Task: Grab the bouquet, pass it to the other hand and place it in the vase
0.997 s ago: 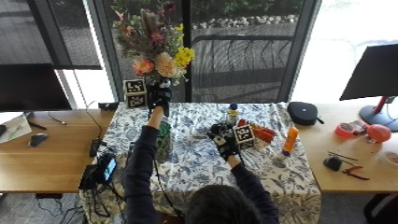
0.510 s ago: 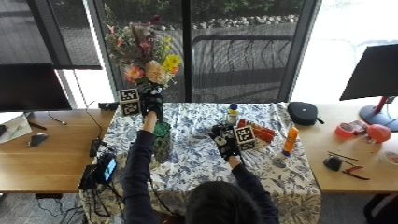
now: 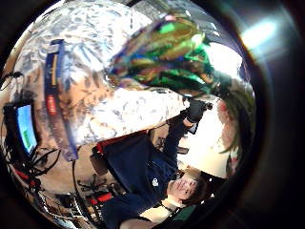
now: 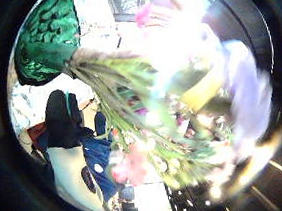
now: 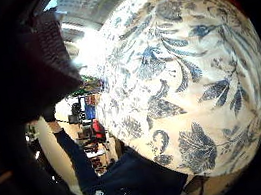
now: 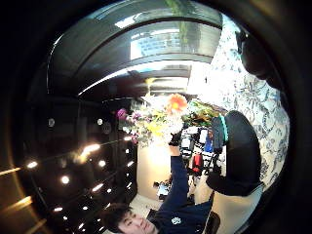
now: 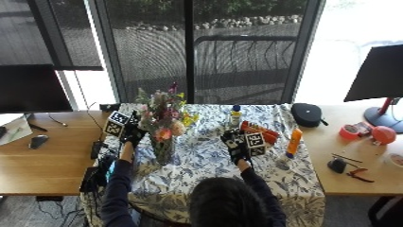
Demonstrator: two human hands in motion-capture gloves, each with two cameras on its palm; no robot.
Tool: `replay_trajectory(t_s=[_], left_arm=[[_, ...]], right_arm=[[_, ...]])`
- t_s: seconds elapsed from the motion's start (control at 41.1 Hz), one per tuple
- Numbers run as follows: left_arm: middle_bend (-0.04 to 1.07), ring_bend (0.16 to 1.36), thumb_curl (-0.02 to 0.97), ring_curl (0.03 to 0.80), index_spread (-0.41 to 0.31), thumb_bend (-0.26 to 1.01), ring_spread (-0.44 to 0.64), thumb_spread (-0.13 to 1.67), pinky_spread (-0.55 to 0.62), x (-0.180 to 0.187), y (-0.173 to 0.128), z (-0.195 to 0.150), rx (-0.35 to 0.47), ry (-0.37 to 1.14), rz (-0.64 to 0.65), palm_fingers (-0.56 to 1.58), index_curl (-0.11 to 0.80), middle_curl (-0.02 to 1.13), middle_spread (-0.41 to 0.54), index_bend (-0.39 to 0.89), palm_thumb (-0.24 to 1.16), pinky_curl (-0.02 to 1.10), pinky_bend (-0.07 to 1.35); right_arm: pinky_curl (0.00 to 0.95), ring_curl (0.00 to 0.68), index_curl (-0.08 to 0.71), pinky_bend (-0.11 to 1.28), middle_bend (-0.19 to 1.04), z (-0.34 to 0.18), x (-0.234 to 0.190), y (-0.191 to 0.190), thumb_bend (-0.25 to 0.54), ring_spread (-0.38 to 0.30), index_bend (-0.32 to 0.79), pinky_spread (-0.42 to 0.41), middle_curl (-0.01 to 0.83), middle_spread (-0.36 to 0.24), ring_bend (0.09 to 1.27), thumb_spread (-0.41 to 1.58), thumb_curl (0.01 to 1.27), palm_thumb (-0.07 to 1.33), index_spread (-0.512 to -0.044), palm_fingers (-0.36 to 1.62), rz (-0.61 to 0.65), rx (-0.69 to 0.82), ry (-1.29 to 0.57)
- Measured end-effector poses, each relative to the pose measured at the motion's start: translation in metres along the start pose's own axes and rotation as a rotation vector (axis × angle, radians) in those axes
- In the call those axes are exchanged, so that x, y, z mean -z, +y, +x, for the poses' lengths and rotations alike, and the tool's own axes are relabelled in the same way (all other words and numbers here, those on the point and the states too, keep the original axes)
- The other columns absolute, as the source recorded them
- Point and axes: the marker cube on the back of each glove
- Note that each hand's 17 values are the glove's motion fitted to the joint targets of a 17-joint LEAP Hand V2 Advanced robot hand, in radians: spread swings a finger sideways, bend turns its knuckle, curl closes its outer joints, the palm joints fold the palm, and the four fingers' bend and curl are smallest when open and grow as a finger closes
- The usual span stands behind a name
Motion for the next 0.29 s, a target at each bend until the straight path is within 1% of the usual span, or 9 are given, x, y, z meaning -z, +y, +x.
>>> replay_trajectory(t_s=[0.049,0.122,0.146,0.243,0.292], left_arm=[[0.12,0.36,0.388,0.349,0.078,0.03,0.38,1.07,0.44,0.006,0.006,0.005,0.015,-0.009,0.019,-0.23,0.394,0.39,0.277,0.04,0.86,0.25,0.32],[0.12,0.38,0.402,0.340,0.098,0.02,0.44,1.06,0.46,0.013,0.010,0.010,0.030,-0.017,0.063,-0.23,0.358,0.36,0.323,0.05,0.87,0.25,0.31],[0.13,0.38,0.406,0.337,0.104,0.02,0.45,1.06,0.47,0.015,0.011,0.011,0.035,-0.020,0.076,-0.23,0.348,0.35,0.335,0.05,0.88,0.25,0.31],[0.15,0.39,0.422,0.331,0.119,0.01,0.50,1.06,0.49,0.018,0.013,0.011,0.057,-0.043,0.114,-0.21,0.310,0.33,0.363,0.06,0.89,0.26,0.31],[0.15,0.39,0.432,0.329,0.124,0.02,0.51,1.08,0.50,0.018,0.014,0.010,0.068,-0.052,0.122,-0.21,0.295,0.33,0.371,0.07,0.92,0.26,0.30]], right_arm=[[0.355,0.406,0.332,0.23,0.19,-0.009,0.003,0.009,-0.008,-0.160,0.14,0.112,0.452,-0.128,0.34,1.19,0.43,0.91,-0.232,0.83,0.020,0.008,0.051],[0.355,0.406,0.334,0.23,0.19,-0.005,0.006,0.011,-0.009,-0.160,0.14,0.112,0.451,-0.126,0.34,1.19,0.43,0.92,-0.231,0.84,0.044,-0.017,0.117],[0.356,0.406,0.334,0.23,0.19,-0.005,0.006,0.011,-0.009,-0.160,0.14,0.112,0.450,-0.126,0.34,1.19,0.43,0.92,-0.231,0.84,0.031,-0.018,0.094],[0.357,0.406,0.336,0.22,0.19,-0.009,0.002,0.010,-0.011,-0.160,0.14,0.112,0.449,-0.124,0.33,1.19,0.43,0.92,-0.231,0.84,-0.065,-0.033,-0.101],[0.357,0.407,0.337,0.22,0.19,-0.010,0.002,0.009,-0.010,-0.160,0.14,0.112,0.448,-0.124,0.33,1.19,0.44,0.93,-0.232,0.84,-0.067,-0.027,-0.105]])
